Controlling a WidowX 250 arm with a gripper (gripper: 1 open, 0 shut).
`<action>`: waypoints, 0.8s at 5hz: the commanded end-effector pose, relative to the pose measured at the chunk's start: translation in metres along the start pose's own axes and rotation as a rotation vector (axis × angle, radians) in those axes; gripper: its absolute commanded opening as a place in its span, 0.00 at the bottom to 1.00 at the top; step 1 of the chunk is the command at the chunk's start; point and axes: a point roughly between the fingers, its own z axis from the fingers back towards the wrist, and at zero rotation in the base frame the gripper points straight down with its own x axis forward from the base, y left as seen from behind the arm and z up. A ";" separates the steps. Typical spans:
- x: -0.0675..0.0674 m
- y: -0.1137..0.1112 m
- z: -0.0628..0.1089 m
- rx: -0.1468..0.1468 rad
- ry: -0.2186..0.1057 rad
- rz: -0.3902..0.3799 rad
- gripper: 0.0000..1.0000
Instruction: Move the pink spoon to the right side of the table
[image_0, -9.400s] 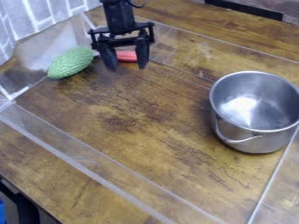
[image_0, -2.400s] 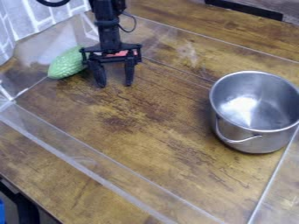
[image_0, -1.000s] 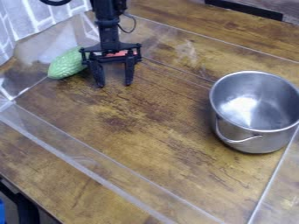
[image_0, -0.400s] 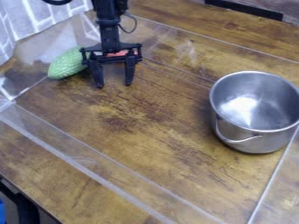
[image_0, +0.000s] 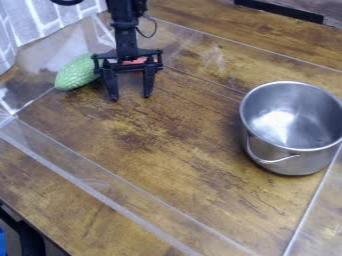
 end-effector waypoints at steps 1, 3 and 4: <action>-0.004 0.016 0.006 -0.077 0.038 0.002 0.00; -0.008 0.025 0.016 -0.171 0.070 -0.016 0.00; -0.009 0.029 0.020 -0.211 0.080 -0.017 0.00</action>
